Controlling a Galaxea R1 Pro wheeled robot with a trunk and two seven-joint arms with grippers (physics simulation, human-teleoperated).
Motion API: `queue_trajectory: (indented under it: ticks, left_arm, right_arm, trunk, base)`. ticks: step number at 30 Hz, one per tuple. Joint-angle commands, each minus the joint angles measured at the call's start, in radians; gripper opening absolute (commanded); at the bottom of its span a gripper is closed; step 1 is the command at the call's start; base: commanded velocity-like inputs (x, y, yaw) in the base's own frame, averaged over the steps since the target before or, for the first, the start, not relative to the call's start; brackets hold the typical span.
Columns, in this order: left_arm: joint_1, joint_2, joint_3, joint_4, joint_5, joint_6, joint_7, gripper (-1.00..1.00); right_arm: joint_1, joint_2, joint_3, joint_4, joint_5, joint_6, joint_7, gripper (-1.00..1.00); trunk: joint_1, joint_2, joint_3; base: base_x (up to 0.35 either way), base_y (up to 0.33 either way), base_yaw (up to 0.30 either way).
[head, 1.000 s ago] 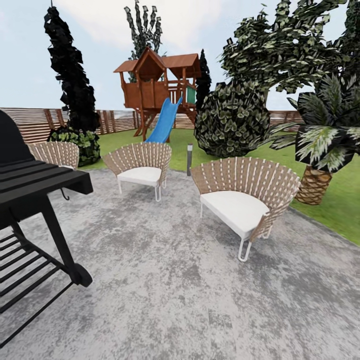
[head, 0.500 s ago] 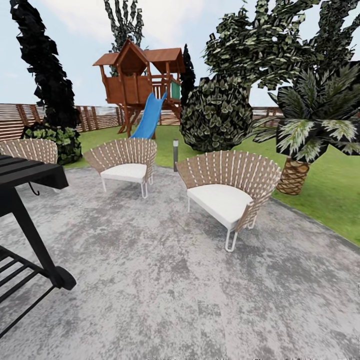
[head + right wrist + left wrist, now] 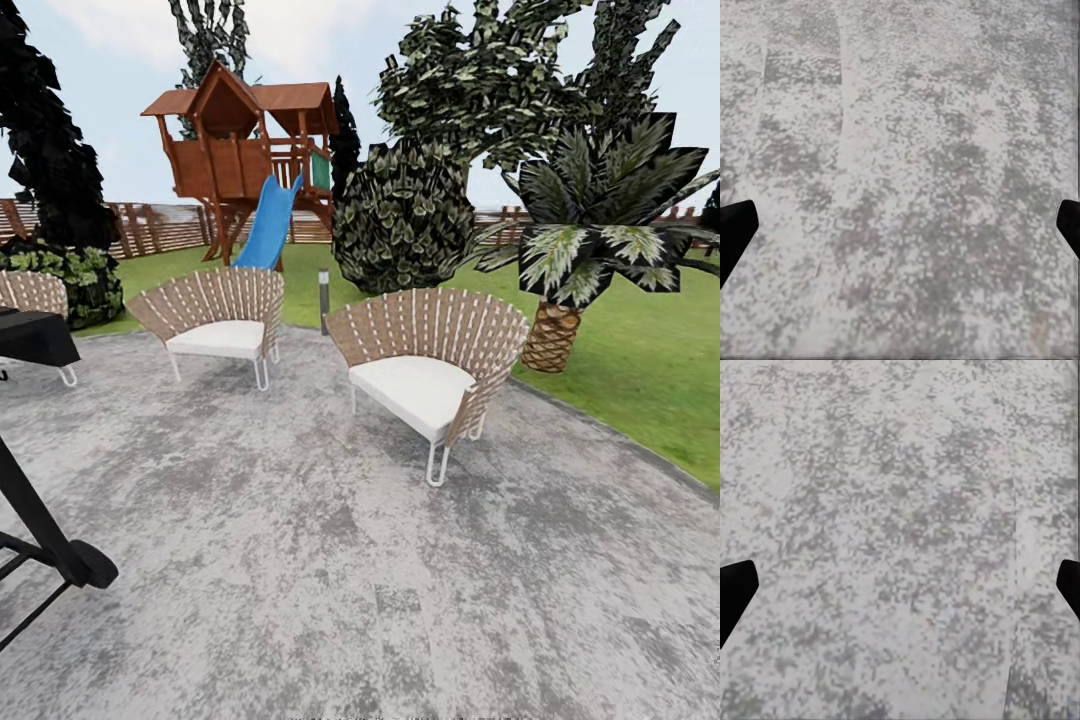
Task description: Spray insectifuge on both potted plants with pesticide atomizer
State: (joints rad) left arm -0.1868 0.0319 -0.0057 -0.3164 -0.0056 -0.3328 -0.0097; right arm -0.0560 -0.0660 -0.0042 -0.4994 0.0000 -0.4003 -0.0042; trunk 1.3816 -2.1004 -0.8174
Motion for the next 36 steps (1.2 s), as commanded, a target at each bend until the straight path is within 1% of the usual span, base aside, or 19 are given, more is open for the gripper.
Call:
queue_trajectory:
  ticks: [1,16,26,32,36]
  left_arm:
    - [0.0,0.0,0.0,0.0,-0.001,-0.003,-0.001,1.0]
    - [0.0,0.001,-0.001,0.0,-0.001,-0.003,-0.001,1.0]
    - [0.006,0.003,-0.002,0.0,-0.002,-0.006,-0.001,1.0]
    - [0.006,0.003,-0.002,0.0,-0.002,-0.006,-0.001,1.0]
    - [0.006,0.003,-0.002,0.0,-0.002,-0.006,-0.001,1.0]
  right_arm:
    - [-0.001,0.0,0.0,0.001,0.0,-0.003,0.0,1.0]
    - [-0.001,0.0,0.0,0.001,0.0,-0.003,0.0,1.0]
    - [-0.001,0.0,0.0,0.001,0.0,-0.003,0.0,1.0]
    - [-0.001,0.0,0.001,0.001,0.0,-0.003,0.001,1.0]
    - [-0.001,0.0,0.002,0.002,0.002,-0.003,0.001,1.0]
  trunk:
    - [0.004,-0.008,-0.005]
    - [0.061,-0.113,-0.073]
    - [0.061,-0.113,-0.088]
    - [0.061,-0.113,-0.09]
    - [0.061,-0.113,-0.09]
  base:
    - [0.0,0.0,-0.187]
    - [0.0,0.0,-0.168]
    - [0.0,0.0,-0.134]
    - [-0.008,-0.006,-0.022]
    - [-0.179,-0.135,-0.002]
